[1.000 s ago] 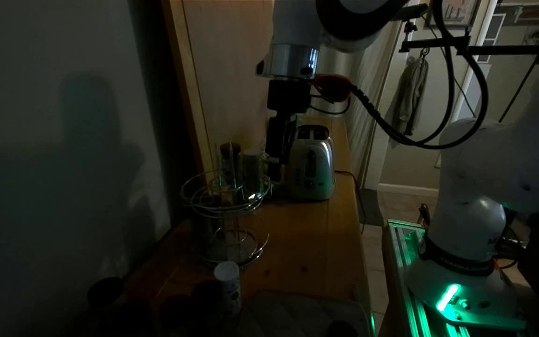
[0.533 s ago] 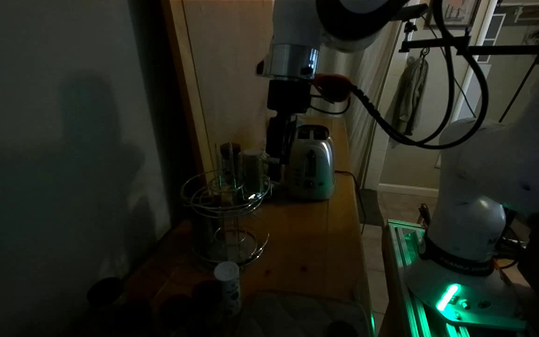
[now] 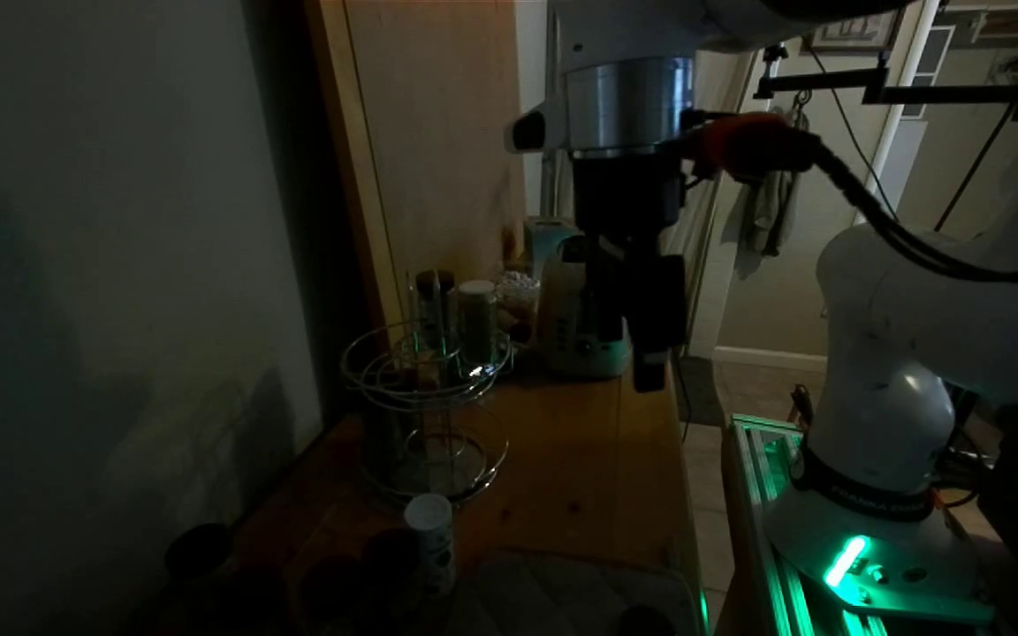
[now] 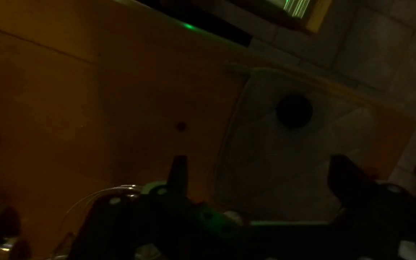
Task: Pick up the black lid on the left and put it on the brown container on the salt rack
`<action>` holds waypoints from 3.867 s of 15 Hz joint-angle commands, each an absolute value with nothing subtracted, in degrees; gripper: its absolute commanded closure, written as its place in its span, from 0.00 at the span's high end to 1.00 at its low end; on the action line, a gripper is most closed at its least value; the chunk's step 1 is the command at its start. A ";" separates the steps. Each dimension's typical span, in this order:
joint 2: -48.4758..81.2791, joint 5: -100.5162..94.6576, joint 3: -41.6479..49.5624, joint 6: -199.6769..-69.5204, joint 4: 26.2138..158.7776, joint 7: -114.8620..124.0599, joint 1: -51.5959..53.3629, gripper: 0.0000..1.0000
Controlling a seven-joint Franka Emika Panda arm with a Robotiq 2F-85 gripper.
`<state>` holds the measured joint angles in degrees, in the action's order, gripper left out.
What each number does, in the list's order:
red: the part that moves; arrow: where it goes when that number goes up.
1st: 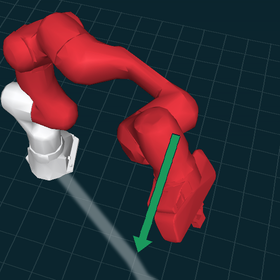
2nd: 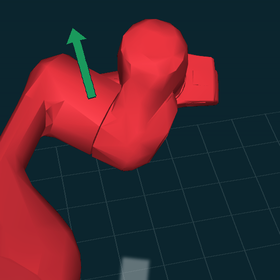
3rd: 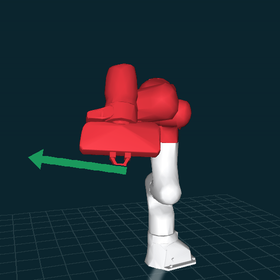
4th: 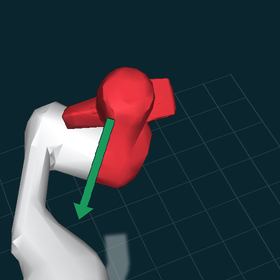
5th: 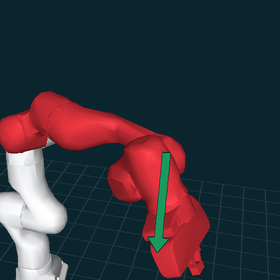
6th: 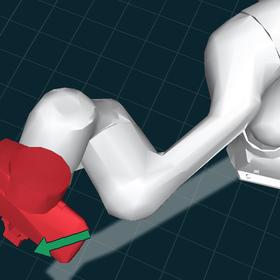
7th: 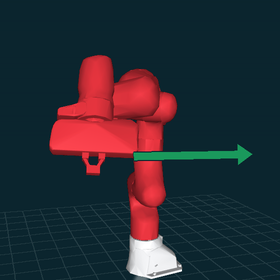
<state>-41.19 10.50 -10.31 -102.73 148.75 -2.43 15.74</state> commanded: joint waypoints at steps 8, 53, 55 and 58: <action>-42.20 10.42 -18.44 -97.86 149.10 -3.79 24.26 1.00; -13.34 7.88 -24.01 -134.57 156.89 1.53 25.88 0.74; -13.18 8.02 -23.91 -134.79 156.83 1.49 25.87 0.96; -13.13 8.07 -23.76 -135.19 156.77 1.80 25.77 0.62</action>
